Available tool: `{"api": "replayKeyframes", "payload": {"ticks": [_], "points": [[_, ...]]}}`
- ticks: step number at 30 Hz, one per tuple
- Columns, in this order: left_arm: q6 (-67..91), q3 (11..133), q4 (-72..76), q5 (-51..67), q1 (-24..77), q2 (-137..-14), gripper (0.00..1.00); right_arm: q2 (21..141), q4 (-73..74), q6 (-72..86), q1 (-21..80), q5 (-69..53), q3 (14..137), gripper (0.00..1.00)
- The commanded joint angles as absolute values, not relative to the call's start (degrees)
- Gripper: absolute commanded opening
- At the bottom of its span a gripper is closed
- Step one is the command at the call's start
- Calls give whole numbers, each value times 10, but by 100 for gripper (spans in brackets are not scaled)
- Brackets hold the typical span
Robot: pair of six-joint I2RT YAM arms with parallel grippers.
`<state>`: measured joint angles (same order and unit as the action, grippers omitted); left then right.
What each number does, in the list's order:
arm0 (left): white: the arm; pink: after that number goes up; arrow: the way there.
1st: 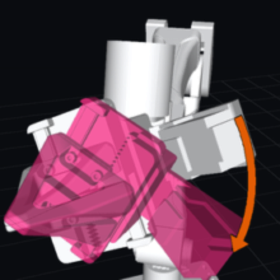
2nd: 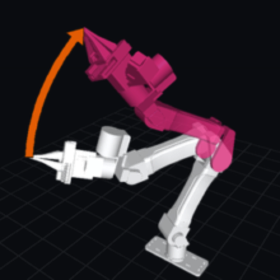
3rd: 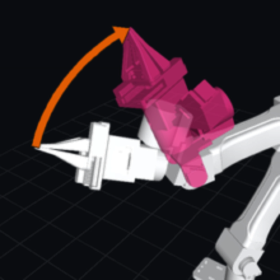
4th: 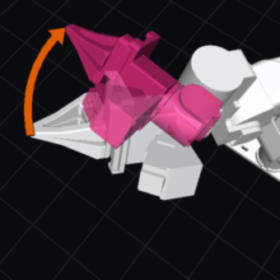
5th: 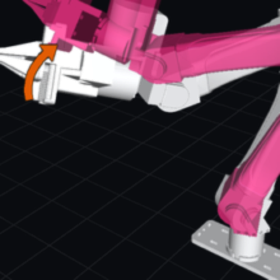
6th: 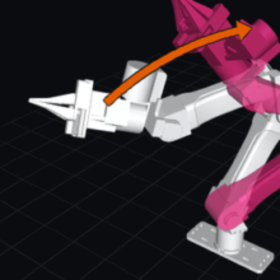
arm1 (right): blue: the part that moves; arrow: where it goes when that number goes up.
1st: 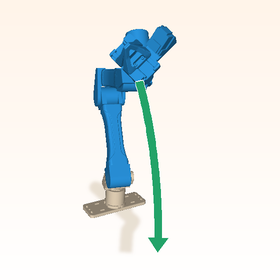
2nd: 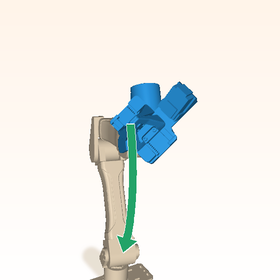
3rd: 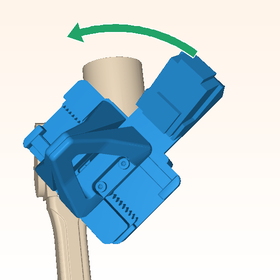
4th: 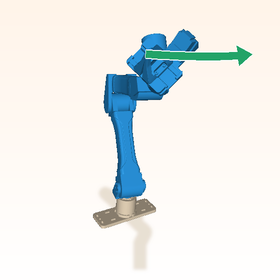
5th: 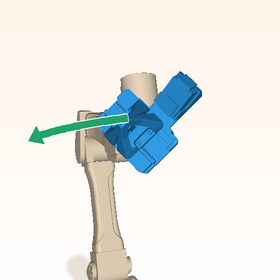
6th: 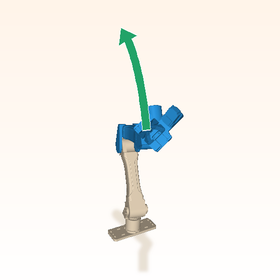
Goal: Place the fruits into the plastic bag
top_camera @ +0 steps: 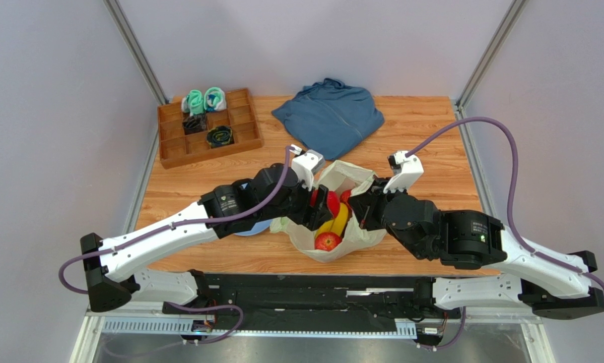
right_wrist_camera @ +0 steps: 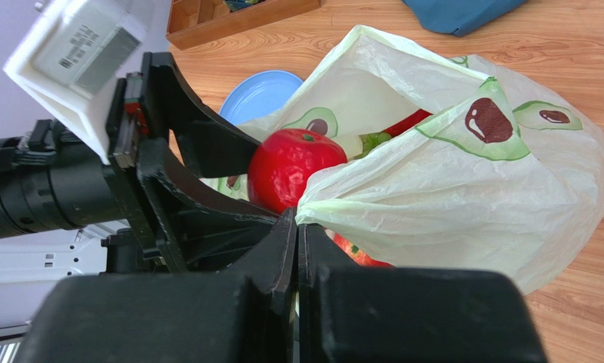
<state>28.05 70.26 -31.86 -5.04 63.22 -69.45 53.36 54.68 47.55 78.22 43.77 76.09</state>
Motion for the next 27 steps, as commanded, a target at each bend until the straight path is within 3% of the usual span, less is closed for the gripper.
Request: {"api": "replayKeyframes", "payload": {"ticks": [1, 9, 10, 12, 20, 27], "points": [[301, 716, -318, -52, 640, -716, 60, 536, 526, 475, 780, 454, 766, 0], [317, 708, -321, -33, 639, -749, 80, 534, 526, 473, 780, 464, 765, 0], [317, 708, -320, -33, 639, -747, 94, 534, 526, 473, 781, 465, 764, 0], [311, 711, -320, -32, 640, -744, 98, 532, 526, 473, 780, 467, 762, 0], [265, 732, -307, 30, 640, -734, 99, 532, 526, 475, 780, 468, 760, 0], [200, 745, -276, 119, 639, -621, 99, 525, 526, 474, 780, 473, 760, 0]]}}
